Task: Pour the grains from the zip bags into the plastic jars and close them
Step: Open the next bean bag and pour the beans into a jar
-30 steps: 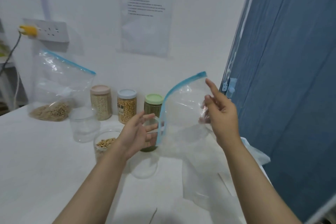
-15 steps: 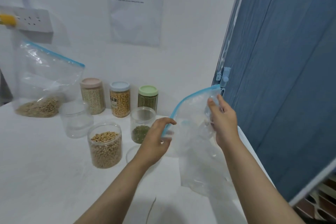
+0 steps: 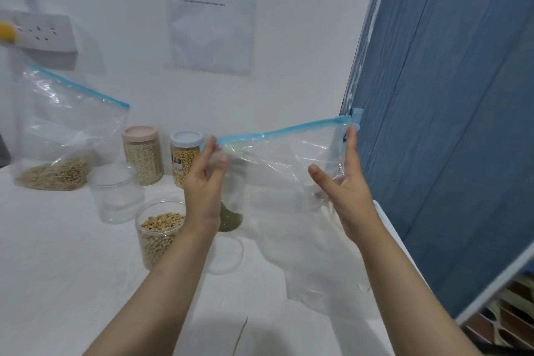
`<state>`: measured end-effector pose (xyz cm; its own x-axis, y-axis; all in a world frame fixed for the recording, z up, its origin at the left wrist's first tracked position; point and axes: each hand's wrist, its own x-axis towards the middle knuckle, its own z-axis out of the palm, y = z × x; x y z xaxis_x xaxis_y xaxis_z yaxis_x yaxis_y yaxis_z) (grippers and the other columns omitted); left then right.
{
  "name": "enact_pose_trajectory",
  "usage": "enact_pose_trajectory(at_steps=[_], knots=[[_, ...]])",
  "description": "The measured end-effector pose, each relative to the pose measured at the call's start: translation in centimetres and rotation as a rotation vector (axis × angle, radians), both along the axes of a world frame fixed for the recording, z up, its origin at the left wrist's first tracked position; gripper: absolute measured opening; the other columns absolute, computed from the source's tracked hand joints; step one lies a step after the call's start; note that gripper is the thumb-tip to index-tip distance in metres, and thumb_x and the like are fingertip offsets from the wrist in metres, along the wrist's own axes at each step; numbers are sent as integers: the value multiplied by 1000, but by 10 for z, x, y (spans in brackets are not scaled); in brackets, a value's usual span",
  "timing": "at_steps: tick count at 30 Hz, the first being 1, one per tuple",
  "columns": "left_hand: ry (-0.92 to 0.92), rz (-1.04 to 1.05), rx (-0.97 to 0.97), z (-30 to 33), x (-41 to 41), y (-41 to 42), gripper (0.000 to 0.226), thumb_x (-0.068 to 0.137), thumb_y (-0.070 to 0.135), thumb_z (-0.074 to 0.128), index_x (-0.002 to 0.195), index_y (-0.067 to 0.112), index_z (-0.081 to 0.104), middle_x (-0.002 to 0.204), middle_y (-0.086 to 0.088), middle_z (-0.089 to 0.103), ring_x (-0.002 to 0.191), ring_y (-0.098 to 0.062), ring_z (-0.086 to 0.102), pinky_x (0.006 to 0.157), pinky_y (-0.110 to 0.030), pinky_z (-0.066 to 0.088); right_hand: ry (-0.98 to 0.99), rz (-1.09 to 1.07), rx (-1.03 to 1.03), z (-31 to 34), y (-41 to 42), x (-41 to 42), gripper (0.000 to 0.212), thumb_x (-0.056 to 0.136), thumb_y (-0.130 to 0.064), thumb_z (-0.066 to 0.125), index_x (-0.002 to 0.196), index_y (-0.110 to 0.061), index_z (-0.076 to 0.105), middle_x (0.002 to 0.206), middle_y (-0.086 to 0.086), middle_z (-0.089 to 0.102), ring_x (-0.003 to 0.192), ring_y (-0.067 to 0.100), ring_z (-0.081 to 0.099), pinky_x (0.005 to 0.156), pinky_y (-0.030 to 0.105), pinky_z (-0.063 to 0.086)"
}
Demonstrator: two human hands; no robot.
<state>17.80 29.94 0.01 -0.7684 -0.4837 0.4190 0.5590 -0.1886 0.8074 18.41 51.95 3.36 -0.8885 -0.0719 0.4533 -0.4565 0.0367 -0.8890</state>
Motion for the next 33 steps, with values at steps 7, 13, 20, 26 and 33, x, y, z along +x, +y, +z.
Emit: enact_pose_trajectory(at_steps=[7,13,20,26,33], knots=[[-84,-241,-268,-33,11,13,81,86,27,74,145,52,25,151,34,28,137,11,32,116,-33,34,-167,20,-356,-26,5,-18,102,71,-32,79,149,-57,17,157,-17,33,137,14,46,79,21,52],[-254,-230,-279,-61,19,40,52,90,5,68,129,35,53,99,1,58,79,10,60,81,-12,48,-260,-118,-386,-49,19,-27,82,90,-18,72,150,-50,27,149,-10,46,122,14,58,81,24,50],[-162,38,-254,-38,8,17,25,87,15,75,104,30,67,99,20,71,72,-3,65,54,-23,52,-155,-333,-45,-48,33,-16,46,101,-17,56,138,-44,51,108,1,69,45,12,58,47,22,50],[-255,-37,-418,-45,0,-6,35,90,17,70,121,32,64,129,19,58,99,-22,65,86,-35,57,-240,-358,113,-54,49,-30,46,98,-19,61,141,-31,53,117,-1,61,47,8,50,46,16,45],[-430,-100,-641,-68,-4,-10,72,85,5,70,148,24,40,141,19,32,125,-10,45,81,-35,58,-302,-412,571,-97,72,-35,68,95,-36,63,154,-33,29,155,-2,34,125,25,53,105,36,41]])
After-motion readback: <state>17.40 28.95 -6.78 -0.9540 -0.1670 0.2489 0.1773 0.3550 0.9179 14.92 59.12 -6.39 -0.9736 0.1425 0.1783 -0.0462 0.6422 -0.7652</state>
